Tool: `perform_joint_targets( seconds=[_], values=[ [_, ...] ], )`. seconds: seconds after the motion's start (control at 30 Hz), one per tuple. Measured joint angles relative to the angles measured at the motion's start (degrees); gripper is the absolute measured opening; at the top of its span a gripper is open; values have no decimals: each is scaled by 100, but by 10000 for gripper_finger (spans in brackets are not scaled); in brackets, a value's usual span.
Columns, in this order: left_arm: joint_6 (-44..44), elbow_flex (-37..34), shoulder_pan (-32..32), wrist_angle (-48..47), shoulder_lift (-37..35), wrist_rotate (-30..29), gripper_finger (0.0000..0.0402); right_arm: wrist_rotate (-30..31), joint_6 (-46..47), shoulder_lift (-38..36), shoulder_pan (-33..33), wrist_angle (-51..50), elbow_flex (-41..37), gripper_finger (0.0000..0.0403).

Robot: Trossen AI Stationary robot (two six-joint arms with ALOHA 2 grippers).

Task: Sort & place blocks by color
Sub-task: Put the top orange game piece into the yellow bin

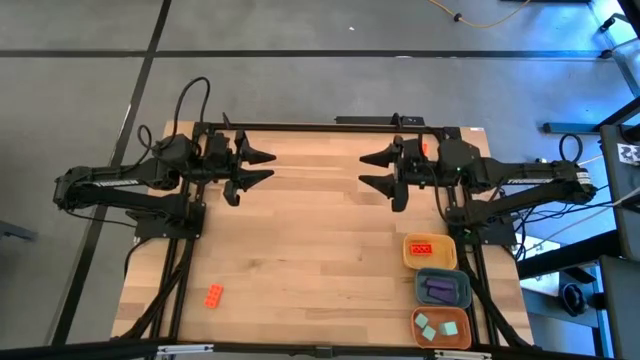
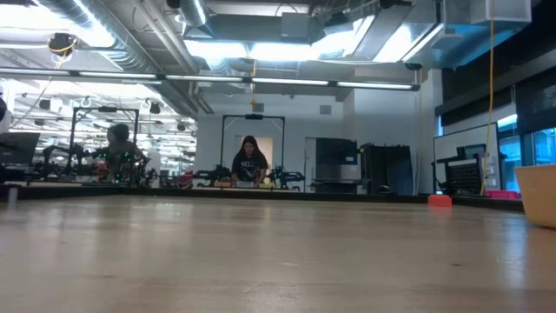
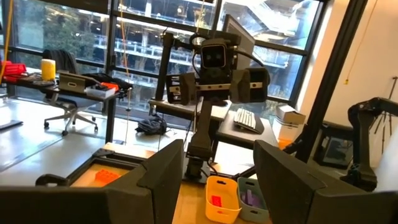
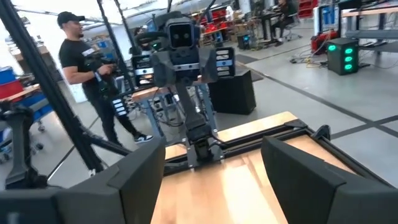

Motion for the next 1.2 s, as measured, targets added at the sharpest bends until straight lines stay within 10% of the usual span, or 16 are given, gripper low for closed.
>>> perform_joint_targets(
  seconds=[0.3, 0.53, 0.93, 1.2],
  values=[
    [-11, 0, -1, -219, 0, -84, 154, -93, 16, 0, 0, -13, 0, 268],
    [131, 0, 0, -217, -2, -80, 16, -93, 16, 0, 0, -13, 0, 268],
    [88, 5, 0, -303, -59, -149, 0, -57, 191, 0, 1, -25, 0, 268],
    [-15, 4, -2, -368, -85, -187, 0, 2224, 1698, 58, -710, -1809, 652, 268]
  ],
)
